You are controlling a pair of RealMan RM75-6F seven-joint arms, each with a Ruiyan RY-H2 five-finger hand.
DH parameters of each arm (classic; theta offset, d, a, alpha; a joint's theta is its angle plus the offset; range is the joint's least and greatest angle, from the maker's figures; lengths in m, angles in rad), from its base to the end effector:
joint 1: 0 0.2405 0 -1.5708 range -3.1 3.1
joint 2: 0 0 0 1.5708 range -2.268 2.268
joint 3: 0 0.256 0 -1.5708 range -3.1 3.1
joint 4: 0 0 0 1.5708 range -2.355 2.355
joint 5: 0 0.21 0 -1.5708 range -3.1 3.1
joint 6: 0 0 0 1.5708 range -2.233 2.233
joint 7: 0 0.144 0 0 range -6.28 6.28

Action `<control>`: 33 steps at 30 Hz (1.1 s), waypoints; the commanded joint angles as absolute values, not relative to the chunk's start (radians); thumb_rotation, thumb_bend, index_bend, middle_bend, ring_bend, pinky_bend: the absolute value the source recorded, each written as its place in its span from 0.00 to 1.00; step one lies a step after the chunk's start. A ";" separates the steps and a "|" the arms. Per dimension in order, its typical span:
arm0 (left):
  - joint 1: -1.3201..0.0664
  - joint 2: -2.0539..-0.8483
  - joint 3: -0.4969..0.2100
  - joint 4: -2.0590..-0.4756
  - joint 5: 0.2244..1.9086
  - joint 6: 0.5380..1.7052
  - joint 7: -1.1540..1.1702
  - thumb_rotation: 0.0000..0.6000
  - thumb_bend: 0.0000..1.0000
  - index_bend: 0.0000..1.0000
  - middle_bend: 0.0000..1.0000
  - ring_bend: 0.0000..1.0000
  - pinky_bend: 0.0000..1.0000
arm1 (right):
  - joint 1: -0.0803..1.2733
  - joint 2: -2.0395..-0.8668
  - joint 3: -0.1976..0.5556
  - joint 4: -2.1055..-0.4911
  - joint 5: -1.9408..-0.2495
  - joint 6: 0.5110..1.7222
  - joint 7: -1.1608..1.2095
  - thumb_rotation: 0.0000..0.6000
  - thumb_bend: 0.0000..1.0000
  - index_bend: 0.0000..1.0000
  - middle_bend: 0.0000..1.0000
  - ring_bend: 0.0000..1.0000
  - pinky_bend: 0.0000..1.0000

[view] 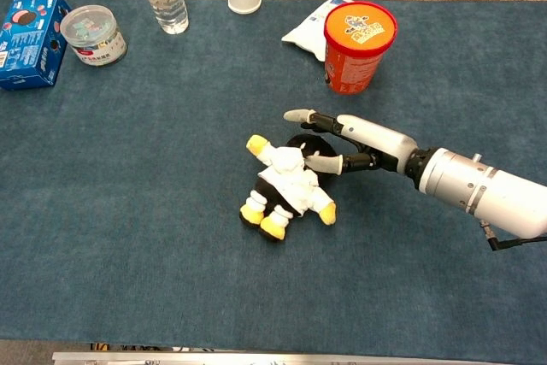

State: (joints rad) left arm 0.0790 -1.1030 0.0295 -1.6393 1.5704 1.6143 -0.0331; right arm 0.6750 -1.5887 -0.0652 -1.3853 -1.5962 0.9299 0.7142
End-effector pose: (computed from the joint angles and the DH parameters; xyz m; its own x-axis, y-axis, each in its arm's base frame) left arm -0.3195 0.1129 0.1645 0.3581 0.0142 0.9336 0.9306 0.0756 -0.3581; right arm -0.1760 -0.2640 -0.0634 -0.0948 -0.7340 0.6725 -0.9053 -0.2174 -0.3650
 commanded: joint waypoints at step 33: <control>0.073 -1.096 0.022 -1.642 1.577 1.615 -0.044 1.00 0.33 0.12 0.13 0.13 0.09 | 0.442 -1.209 -0.129 -1.568 -1.627 1.320 0.400 0.93 0.00 0.00 0.01 0.00 0.00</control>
